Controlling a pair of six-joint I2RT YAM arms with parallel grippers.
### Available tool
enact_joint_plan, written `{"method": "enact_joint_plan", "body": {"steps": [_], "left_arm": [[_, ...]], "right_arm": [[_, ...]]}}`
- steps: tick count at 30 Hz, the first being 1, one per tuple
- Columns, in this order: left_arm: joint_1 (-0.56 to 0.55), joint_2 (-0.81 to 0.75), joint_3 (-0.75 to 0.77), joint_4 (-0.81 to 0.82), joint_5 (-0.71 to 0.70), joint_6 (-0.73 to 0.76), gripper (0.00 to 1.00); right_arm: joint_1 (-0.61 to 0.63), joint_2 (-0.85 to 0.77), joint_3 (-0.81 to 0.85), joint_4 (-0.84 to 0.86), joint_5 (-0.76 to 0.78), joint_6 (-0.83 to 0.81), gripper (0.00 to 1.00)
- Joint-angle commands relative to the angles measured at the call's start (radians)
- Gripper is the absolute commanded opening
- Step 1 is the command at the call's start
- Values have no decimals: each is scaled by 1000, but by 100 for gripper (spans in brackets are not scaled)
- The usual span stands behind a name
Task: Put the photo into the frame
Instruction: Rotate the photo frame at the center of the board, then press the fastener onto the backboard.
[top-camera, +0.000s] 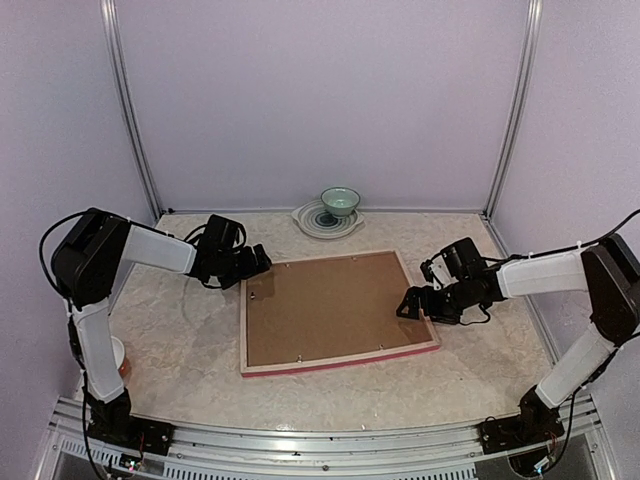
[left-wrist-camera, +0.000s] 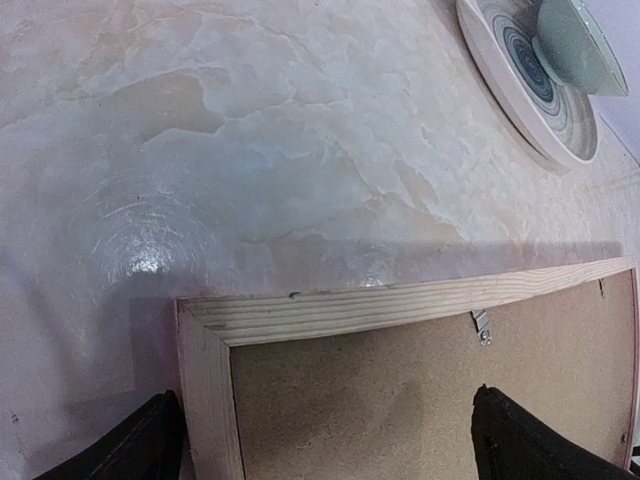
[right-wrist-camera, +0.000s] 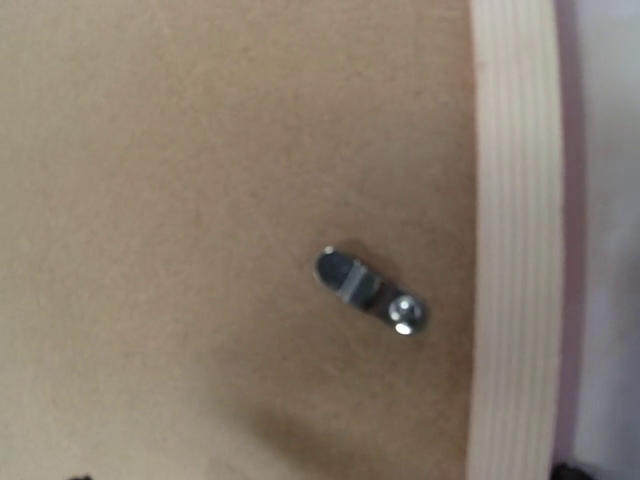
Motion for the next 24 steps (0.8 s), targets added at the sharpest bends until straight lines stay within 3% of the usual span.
{"method": "enact_joint_plan", "body": {"steps": [1, 13, 24], "left_arm": [[1, -7, -22, -70, -4, 16, 99], [-49, -188, -193, -78, -70, -3, 99], [-98, -248, -245, -147, -154, -15, 89]], "right_arm": [[21, -44, -19, -4, -4, 28, 99], [21, -18, -17, 22, 18, 28, 99], [21, -27, -29, 28, 22, 20, 99]]}}
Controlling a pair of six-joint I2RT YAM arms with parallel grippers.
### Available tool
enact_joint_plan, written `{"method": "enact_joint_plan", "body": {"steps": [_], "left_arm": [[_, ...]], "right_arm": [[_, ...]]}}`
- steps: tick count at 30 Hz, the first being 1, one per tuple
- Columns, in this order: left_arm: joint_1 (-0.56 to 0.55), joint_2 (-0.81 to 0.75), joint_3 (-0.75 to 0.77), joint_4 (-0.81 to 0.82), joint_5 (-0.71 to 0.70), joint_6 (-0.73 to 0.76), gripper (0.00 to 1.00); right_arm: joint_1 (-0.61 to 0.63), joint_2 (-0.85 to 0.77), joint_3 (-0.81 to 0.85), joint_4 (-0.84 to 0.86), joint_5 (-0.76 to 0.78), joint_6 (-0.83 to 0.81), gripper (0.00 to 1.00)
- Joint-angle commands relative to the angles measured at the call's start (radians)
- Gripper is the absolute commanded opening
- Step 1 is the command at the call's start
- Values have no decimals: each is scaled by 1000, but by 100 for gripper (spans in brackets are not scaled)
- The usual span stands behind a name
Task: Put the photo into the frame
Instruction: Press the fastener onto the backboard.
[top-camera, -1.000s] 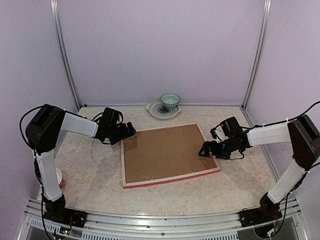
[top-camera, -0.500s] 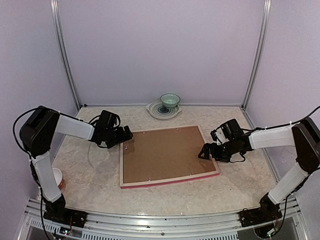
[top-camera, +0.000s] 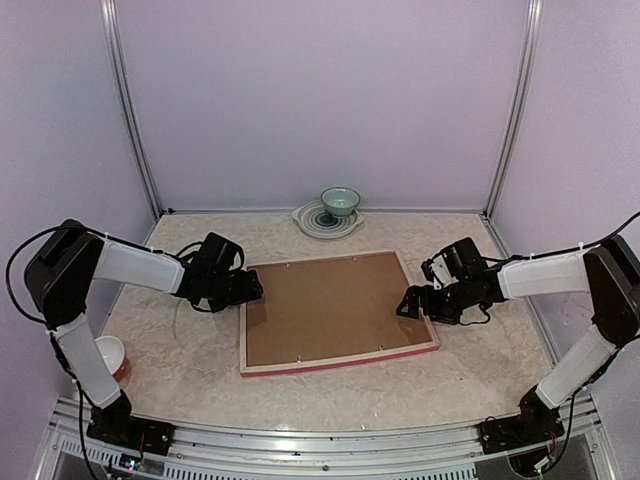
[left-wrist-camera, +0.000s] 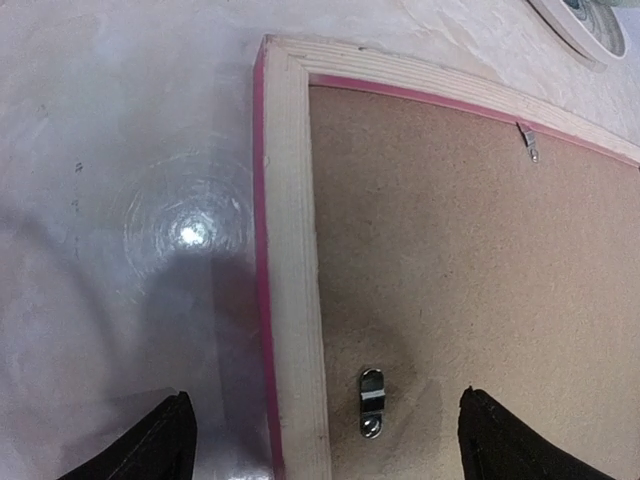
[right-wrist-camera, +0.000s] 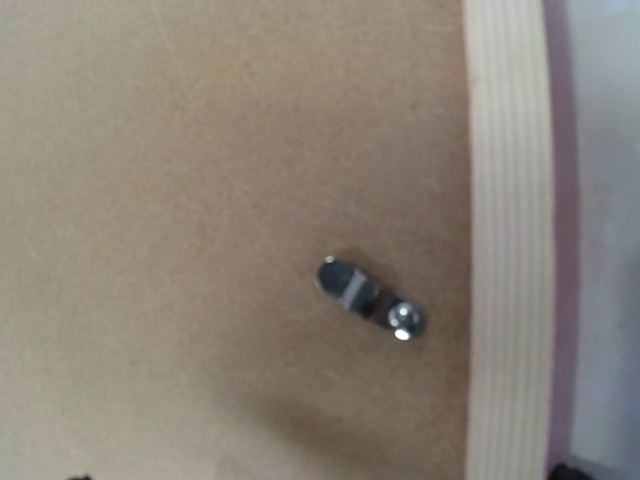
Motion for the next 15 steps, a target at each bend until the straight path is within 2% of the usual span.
{"method": "enact_joint_plan", "body": {"steps": [1, 9, 15], "left_arm": [[-4, -61, -43, -29, -56, -12, 88], [13, -83, -69, 8, -48, -9, 77], [22, -38, -47, 13, -41, 5, 77]], "right_arm": [[10, -9, -20, 22, 8, -1, 99], [10, 1, -24, 27, 4, -5, 99], [10, 3, -17, 21, 5, -9, 99]]}}
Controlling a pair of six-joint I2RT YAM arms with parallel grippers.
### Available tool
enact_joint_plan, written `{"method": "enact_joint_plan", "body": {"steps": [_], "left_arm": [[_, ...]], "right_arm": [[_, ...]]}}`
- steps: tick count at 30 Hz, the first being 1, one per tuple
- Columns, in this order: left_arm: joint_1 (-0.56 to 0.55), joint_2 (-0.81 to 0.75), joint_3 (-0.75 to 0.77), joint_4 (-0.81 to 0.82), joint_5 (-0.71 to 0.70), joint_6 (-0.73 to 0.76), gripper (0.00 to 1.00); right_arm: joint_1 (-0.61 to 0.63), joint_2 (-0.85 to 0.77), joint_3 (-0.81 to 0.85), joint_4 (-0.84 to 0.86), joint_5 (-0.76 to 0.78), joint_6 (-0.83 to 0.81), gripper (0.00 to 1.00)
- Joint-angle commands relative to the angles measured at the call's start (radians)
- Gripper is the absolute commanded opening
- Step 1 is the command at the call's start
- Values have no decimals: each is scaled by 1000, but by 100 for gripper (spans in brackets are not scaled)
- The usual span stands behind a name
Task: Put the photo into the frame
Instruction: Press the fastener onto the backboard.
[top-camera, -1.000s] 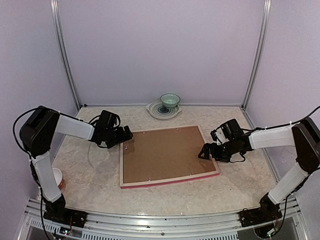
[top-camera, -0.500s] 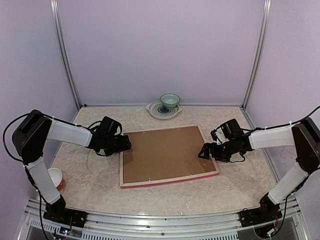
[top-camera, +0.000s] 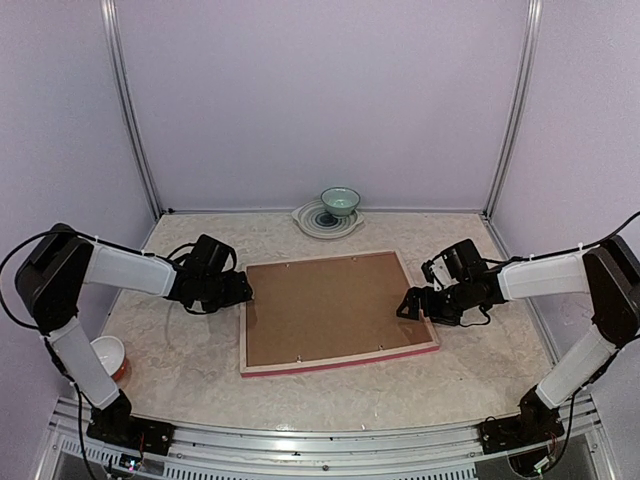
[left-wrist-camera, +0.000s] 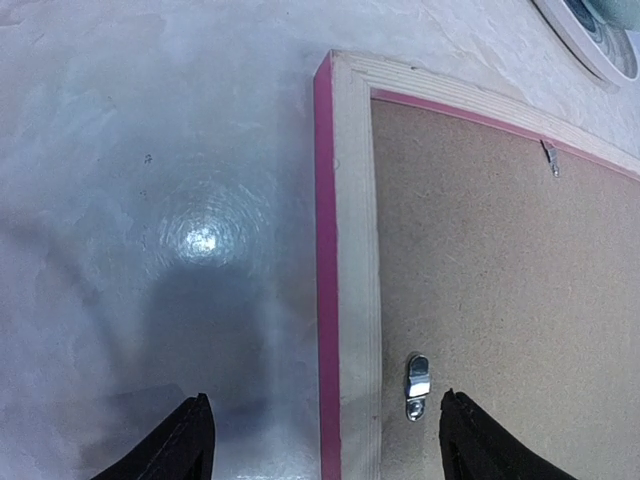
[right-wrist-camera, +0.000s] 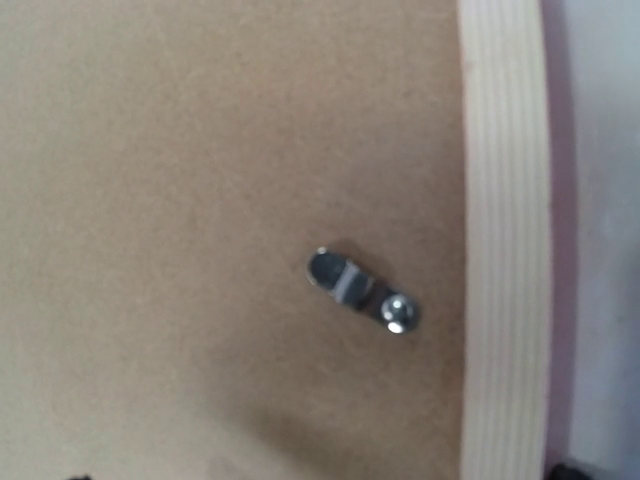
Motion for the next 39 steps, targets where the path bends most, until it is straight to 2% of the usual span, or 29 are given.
{"method": "enact_joint_plan", "body": {"steps": [1, 23, 39], "left_arm": [[10, 34, 18, 15, -4, 18, 77], [13, 93, 47, -1, 5, 46, 72], [-25, 108, 73, -75, -76, 59, 66]], "right_arm": [[11, 3, -4, 7, 6, -9, 99], [10, 47, 5, 23, -5, -3, 99], [10, 53, -2, 33, -7, -4, 99]]}}
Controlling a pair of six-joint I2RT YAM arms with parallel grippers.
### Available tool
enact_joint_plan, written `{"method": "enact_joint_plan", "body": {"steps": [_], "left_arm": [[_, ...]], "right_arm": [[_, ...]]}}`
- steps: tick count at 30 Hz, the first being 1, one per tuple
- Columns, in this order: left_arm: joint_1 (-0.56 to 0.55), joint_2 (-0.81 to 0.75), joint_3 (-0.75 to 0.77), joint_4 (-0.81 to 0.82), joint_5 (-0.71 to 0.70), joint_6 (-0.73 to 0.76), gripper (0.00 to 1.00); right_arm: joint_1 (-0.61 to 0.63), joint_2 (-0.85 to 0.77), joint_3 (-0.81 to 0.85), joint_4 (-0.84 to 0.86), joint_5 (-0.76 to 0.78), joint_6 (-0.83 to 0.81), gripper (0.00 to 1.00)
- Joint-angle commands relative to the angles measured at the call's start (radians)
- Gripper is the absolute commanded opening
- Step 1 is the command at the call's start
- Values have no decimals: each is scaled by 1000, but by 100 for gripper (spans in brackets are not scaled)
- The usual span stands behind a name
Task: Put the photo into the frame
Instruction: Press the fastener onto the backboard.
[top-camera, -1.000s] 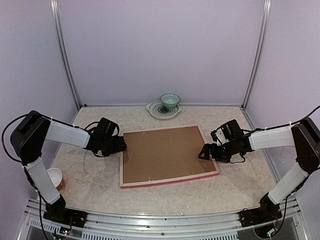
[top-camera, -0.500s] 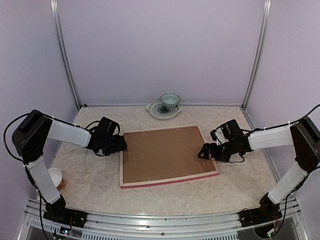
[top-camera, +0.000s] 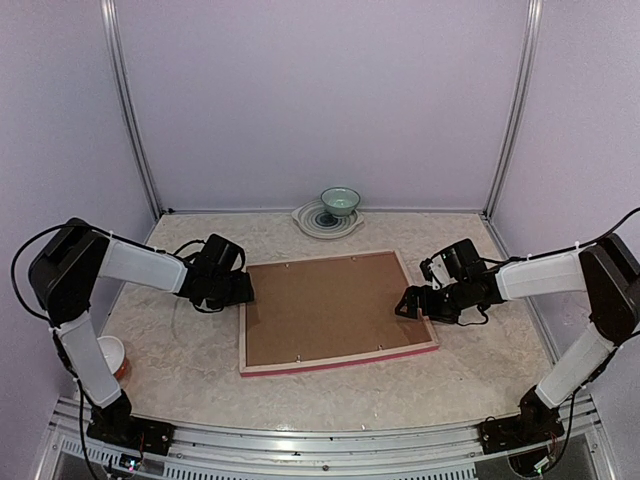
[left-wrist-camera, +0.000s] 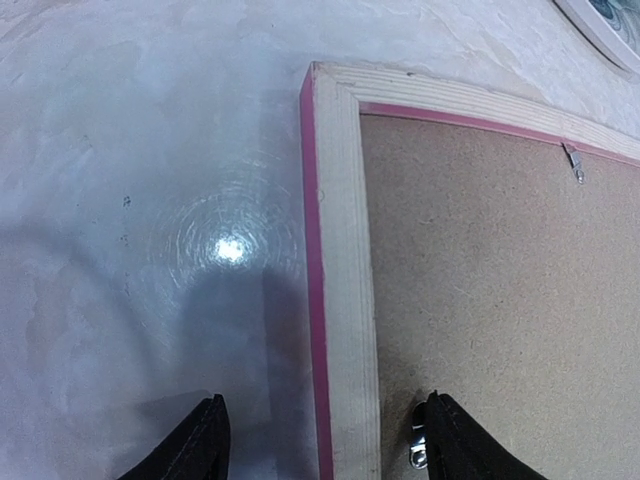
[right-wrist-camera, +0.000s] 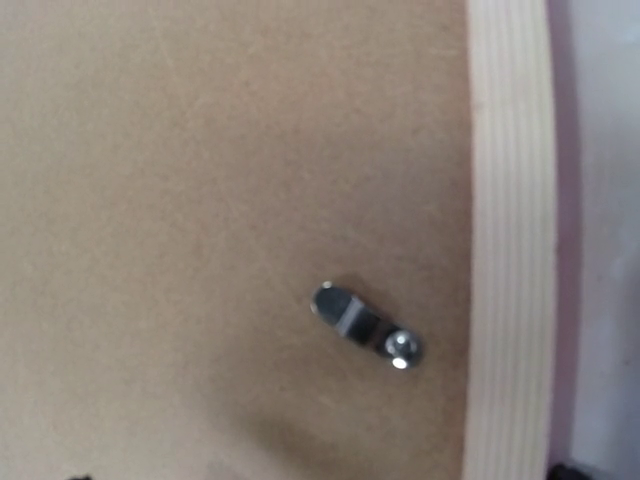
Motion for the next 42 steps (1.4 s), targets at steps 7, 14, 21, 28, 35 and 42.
{"method": "enact_joint_plan", "body": {"steps": [7, 14, 21, 28, 35, 42], "left_arm": [[-22, 37, 8, -77, -13, 6, 65], [-23, 63, 17, -98, -9, 20, 65], [-23, 65, 14, -100, 1, 21, 60], [-23, 64, 8, -92, 17, 17, 57], [-23, 56, 5, -94, 22, 20, 52], [-23, 42, -6, -97, 13, 19, 52]], "right_arm": [[10, 23, -10, -4, -8, -4, 99], [10, 16, -15, -5, -4, -7, 99], [10, 16, -17, 0, -5, -7, 99], [10, 14, -20, 0, -2, -10, 99], [9, 11, -21, -2, 3, -10, 99], [9, 11, -18, -3, 2, -10, 99]]}}
